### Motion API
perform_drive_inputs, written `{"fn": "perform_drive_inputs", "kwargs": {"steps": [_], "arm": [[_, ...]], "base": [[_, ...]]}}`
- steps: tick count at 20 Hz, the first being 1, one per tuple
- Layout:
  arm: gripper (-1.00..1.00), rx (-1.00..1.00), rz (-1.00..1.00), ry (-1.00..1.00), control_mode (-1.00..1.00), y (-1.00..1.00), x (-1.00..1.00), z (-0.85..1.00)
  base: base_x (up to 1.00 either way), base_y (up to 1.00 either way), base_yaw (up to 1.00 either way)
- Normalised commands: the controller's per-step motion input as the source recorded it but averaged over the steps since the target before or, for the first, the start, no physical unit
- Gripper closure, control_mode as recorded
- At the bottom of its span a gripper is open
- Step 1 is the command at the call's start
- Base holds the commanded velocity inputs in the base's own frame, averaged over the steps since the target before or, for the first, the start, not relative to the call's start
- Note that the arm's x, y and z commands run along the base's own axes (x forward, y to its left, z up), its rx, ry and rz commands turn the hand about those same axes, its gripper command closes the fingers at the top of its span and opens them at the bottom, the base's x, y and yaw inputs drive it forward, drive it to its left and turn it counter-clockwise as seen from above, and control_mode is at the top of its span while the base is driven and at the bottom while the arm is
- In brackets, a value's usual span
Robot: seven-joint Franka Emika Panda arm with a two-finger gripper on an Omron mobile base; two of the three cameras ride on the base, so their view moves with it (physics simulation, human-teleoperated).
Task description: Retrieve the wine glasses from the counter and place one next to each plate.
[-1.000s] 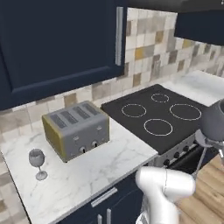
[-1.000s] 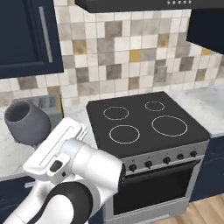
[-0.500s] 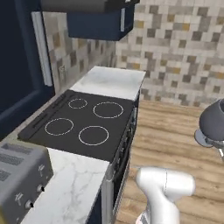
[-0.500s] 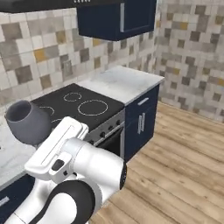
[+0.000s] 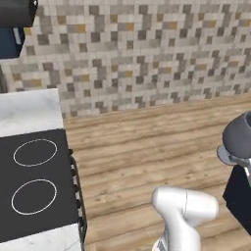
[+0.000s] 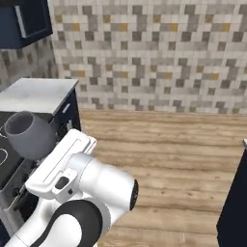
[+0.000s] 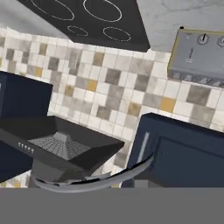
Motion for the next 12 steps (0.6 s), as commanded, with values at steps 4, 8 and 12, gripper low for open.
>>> {"fn": "perform_drive_inputs", "kwargs": {"steps": [4,8,12], "arm": [[1.00,0.00,0.00,0.00,1.00,0.00,0.00,0.00],[1.00,0.00,0.00,0.00,1.00,0.00,0.00,0.00],[1.00,0.00,0.00,0.00,1.00,0.00,0.00,0.00]], "base": [[-0.02,-0.04,-0.90],[0.00,-0.04,-0.88],[0.00,-0.08,-0.70]]}}
